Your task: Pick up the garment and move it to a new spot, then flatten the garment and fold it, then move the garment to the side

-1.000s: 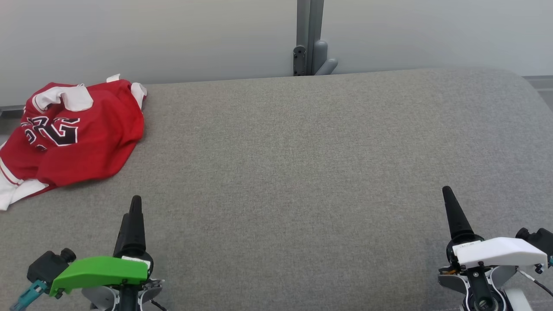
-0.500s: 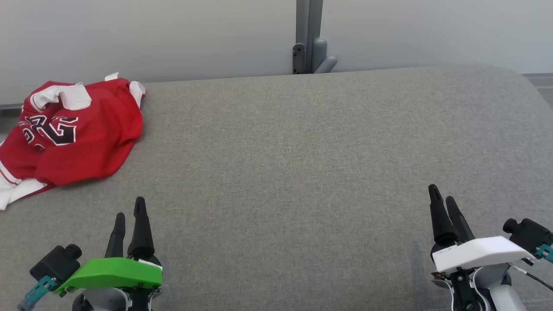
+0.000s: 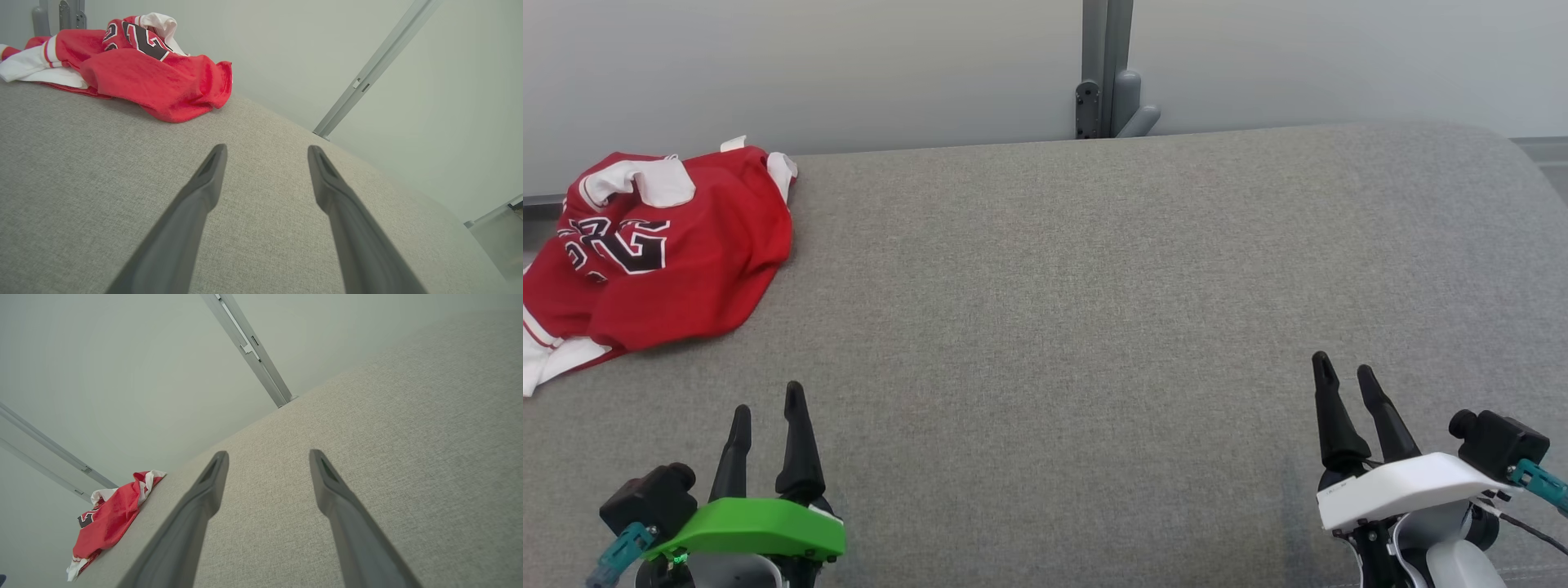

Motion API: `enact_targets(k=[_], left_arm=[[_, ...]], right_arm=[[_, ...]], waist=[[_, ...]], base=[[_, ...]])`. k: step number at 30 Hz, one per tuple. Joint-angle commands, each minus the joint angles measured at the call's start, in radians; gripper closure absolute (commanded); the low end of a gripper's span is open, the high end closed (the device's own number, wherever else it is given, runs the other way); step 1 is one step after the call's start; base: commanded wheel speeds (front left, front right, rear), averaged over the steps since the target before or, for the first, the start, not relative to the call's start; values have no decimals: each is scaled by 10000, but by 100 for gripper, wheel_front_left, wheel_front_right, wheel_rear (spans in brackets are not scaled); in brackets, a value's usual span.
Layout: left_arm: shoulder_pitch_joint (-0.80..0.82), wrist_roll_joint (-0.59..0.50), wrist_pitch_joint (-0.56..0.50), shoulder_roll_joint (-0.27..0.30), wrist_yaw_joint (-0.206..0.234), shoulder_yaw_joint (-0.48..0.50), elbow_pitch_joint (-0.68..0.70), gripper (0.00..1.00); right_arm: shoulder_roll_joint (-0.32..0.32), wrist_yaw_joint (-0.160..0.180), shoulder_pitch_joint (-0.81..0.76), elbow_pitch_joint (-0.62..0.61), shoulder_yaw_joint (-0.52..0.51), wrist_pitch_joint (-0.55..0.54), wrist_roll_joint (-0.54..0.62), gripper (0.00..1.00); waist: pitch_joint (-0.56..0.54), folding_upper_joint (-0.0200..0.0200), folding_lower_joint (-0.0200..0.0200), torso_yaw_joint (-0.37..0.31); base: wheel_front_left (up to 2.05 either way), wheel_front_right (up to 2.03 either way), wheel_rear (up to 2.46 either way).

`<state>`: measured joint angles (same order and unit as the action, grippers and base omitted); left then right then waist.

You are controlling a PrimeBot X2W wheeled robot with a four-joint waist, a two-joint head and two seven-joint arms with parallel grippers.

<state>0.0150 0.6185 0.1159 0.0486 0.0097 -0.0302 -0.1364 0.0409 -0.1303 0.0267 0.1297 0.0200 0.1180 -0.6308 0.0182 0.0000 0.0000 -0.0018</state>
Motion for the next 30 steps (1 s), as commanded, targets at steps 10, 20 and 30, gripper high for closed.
enact_targets(k=[10, 20, 30], left_arm=[[-115, -1398, 362, 237, 167, -292, 29, 0], [-190, -2259, 590, 258, 254, -372, 39, 0], [-311, -2922, 827, 186, 136, -271, -41, 0]], right_arm=[[75, -3, -104, -160, 229, 372, 1456, 0], [81, -4, -171, -207, 400, 594, 2431, 0], [92, -4, -258, -275, 532, 813, 3405, 0]], waist=[[-27, 0, 0, -22], [-23, 0, 0, -31], [-15, 0, 0, -21]], base=[[0, 0, 0], [0, 0, 0], [0, 0, 0]])
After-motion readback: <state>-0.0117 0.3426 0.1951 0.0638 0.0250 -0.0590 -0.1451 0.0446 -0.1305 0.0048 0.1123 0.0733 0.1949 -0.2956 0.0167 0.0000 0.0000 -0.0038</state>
